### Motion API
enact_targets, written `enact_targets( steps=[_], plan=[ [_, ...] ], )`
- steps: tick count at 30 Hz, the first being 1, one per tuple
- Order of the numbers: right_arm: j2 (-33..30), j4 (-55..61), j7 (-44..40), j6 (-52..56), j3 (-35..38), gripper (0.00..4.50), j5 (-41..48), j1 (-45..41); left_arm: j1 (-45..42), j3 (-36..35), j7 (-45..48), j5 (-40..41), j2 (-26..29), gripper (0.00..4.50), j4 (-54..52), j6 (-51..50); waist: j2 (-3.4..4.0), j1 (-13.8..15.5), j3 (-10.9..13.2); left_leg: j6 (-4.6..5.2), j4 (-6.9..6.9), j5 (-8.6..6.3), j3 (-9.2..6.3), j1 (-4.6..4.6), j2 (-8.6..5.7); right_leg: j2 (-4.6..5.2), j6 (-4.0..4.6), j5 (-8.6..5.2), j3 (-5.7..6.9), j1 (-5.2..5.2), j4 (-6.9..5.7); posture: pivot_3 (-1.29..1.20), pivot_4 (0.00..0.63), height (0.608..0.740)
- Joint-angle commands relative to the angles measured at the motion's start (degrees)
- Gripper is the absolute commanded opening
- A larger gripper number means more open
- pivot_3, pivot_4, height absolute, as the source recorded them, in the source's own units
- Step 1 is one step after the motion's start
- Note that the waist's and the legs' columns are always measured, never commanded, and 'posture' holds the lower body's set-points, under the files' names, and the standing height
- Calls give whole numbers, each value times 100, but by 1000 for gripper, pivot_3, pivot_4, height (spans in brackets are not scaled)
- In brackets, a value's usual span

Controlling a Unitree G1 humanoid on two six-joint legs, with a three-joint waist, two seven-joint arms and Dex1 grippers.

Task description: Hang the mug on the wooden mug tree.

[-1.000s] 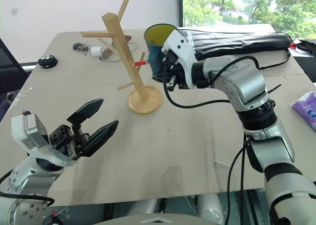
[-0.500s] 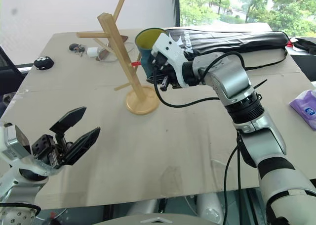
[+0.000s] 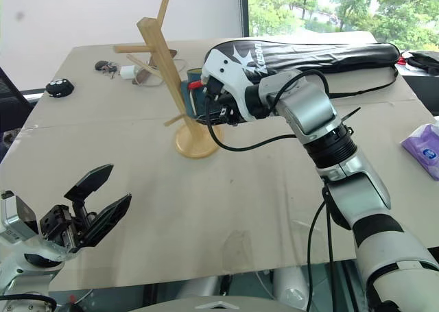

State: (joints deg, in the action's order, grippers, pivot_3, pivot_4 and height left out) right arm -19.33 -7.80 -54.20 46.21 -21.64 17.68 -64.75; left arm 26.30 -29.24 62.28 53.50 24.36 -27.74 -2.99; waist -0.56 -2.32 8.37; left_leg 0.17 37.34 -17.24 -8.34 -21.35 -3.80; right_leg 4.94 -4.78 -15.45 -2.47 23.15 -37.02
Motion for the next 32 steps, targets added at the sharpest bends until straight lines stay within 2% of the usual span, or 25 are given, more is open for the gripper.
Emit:
enact_targets(
  steps=[1,5,8,11,15,16,17,18,20,27,32],
  plan=[
    [-356,890,99,258,723,2778,278,149,7,-113,62,36,5,4500,-16,112,-1,25,0,0,0,0,-2,-3,0,1,0,0,2,0,0,0,150,740],
    [-696,1861,109,566,1231,2778,743,654,-163,19,-33,-41,103,4500,13,-2,-7,28,-4,0,16,0,-9,-49,-2,3,0,1,11,35,-1,0,150,740],
    [-829,2833,227,774,2108,2778,1455,1470,-378,293,-301,-268,390,4500,-102,-356,-10,30,-6,0,10,0,-13,-51,-1,5,0,1,17,33,-2,0,150,740],
    [-1117,3421,470,675,2518,2778,1493,2333,-553,502,-483,-436,681,4500,-183,-657,-11,47,-7,0,12,0,-7,-50,-2,4,0,1,12,32,-7,0,150,740],
    [-1794,3816,307,316,2999,2778,1471,3852,-699,645,-583,-14,1050,4500,-311,-1321,-13,54,-8,1,15,1,1,-46,-4,3,-1,2,5,32,-13,0,150,740],
    [-1879,3820,356,118,3216,2778,1370,4303,-731,688,-672,-125,1116,4500,-324,-1391,-13,69,-9,1,15,1,1,-46,-3,3,-1,2,6,32,-13,0,150,740],
    [-1987,3841,345,-81,3400,3321,1289,4747,-754,713,-709,-216,1178,4500,-326,-1433,-13,87,-9,1,13,1,1,-46,-3,3,-1,2,6,32,-13,0,150,740],
    [-2080,3872,331,-242,3570,3587,1222,5156,-758,717,-724,-269,1243,4500,-322,-1485,-11,117,-8,1,13,0,1,-46,-2,3,-1,2,7,32,-13,0,150,740],
    [-2153,3978,338,-512,3998,4450,1187,5885,-775,701,-791,-367,1395,4500,-298,-1621,-11,125,-8,1,13,0,11,-41,-2,2,-1,2,0,32,-17,0,150,740],
    [-2162,4158,127,-1224,5347,4450,1180,7940,-617,532,-614,-733,1764,4500,89,-1762,-12,173,-11,1,15,1,19,-24,0,-2,-1,1,-5,23,-37,0,150,740],
    [-2149,4107,154,-1516,5707,4450,1247,8401,-576,436,-429,-775,1889,4500,223,-1813,-13,153,-11,2,16,0,23,-3,0,-2,0,1,-9,3,-38,0,150,740]
  ],
)
